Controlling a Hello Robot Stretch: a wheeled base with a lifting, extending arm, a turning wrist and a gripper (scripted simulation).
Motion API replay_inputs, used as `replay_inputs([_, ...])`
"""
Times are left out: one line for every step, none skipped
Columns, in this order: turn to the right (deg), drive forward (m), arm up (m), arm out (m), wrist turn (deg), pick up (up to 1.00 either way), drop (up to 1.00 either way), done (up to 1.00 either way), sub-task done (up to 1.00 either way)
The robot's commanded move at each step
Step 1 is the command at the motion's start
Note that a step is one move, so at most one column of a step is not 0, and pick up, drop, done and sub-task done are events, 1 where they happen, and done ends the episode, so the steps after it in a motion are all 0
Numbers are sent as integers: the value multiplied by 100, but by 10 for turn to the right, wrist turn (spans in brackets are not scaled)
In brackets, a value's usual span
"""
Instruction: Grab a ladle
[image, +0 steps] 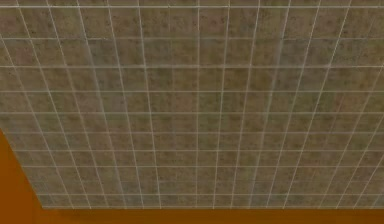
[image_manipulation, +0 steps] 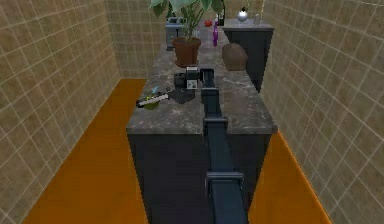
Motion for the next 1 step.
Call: replay_inputs([0, 0, 10, 0, 0, 0, 0, 0, 0])
